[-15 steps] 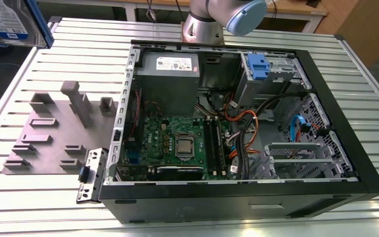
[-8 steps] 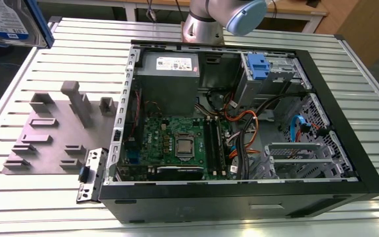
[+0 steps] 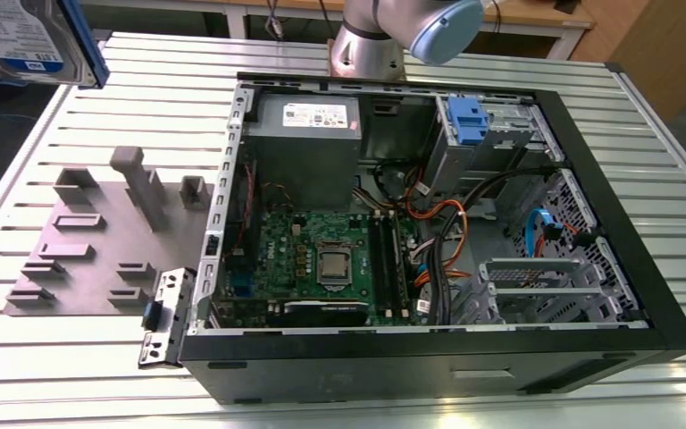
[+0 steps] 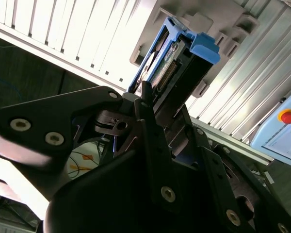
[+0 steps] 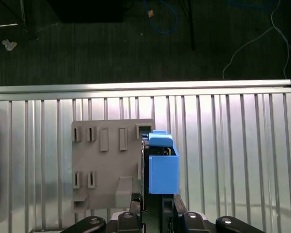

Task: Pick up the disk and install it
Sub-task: 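Pick up the disk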

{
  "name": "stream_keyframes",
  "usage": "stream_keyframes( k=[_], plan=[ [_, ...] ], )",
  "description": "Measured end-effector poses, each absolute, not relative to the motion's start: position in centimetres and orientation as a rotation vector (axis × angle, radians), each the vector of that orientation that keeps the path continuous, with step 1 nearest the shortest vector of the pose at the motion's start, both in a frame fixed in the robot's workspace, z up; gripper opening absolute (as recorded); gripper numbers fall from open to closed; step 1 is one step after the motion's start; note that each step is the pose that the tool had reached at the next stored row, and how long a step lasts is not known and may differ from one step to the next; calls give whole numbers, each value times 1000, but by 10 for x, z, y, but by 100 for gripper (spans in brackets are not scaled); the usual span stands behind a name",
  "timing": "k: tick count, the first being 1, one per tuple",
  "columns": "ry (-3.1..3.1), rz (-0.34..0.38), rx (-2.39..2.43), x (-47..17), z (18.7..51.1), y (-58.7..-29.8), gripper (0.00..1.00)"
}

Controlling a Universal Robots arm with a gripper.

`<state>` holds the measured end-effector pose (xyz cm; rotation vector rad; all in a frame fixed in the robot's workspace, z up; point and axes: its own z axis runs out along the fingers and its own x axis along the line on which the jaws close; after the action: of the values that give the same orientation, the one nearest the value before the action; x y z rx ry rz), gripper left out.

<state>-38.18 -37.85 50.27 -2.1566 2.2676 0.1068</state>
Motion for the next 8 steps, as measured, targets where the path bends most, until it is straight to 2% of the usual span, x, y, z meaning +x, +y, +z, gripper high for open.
stream_keyframes(
  k=[8],
  plan=[
    [2268,107,-2157,-364,503,-378,35]
  ],
)
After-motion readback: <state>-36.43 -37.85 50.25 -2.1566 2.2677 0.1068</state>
